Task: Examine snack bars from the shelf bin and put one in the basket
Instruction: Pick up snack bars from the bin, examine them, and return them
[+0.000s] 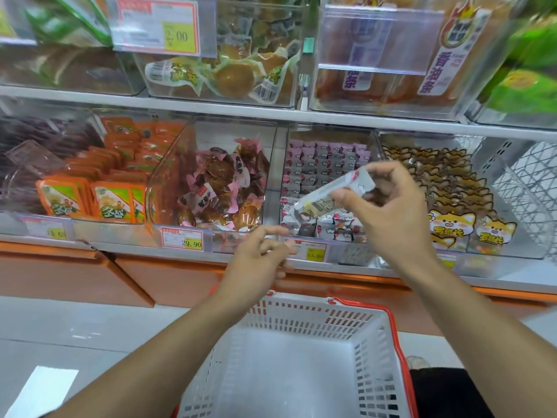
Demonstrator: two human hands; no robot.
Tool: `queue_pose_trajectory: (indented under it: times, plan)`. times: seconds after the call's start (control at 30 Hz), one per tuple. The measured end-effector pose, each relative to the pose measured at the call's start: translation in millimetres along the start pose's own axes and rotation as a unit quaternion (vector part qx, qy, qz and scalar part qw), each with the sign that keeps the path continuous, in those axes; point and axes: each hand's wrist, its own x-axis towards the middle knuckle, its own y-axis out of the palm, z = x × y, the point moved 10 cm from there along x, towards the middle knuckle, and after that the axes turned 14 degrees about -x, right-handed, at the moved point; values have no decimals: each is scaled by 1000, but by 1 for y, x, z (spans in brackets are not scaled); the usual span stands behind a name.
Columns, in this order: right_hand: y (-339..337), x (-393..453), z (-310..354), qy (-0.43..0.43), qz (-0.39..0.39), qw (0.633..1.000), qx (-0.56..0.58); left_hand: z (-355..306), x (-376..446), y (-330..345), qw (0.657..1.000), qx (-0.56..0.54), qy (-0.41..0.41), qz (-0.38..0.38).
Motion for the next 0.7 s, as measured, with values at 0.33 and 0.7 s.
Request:
queue_pose_trajectory:
  times: [0.33,0.7]
  plan:
    - [38,8,-13,-114,68,974,-181,18,4,23,990,129,7,59]
    - [83,-2,-25,-177,203,897,-351,9,-4,36,935,324,112,87]
